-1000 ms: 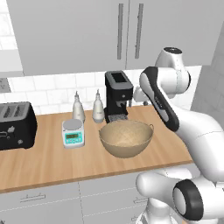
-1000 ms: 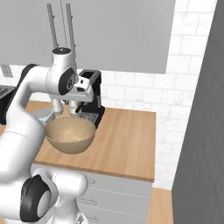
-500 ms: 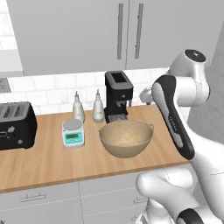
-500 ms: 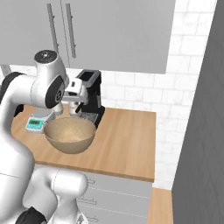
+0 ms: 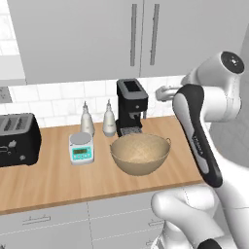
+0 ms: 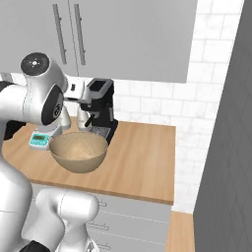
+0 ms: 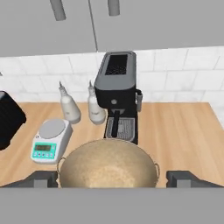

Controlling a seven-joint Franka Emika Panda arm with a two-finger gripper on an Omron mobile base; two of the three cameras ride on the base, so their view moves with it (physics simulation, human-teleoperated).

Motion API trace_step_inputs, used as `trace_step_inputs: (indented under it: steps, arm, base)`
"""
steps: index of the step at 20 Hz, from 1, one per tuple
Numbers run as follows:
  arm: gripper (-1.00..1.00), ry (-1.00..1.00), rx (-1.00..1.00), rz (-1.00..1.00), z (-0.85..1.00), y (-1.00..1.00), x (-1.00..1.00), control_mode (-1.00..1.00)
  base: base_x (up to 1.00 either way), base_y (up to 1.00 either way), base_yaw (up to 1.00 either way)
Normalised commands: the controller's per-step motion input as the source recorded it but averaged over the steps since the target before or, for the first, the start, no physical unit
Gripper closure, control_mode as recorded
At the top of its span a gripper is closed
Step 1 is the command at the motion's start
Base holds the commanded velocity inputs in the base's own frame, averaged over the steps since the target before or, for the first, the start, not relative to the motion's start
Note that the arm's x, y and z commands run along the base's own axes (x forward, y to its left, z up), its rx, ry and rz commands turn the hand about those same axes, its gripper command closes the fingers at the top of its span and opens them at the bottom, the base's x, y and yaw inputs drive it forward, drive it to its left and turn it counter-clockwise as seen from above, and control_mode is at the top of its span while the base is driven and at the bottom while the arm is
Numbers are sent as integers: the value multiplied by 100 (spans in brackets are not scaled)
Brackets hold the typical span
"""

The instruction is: Open the cabinet, pick up the bread from the cabinet and place it in the basket. Then move the basket to the dining counter.

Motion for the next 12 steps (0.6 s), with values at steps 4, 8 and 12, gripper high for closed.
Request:
trace_step_inputs:
  steps: [4,8,12]
  arm:
    - [-100,-22,2,-2,53,0,3,-100]
    - [-100,-16,3,-6,49,0,13,-100]
    - [-100,-1,0,-8,47,8,16,-100]
  base:
    - [0,0,0]
    - [0,0,0]
    - [0,0,0]
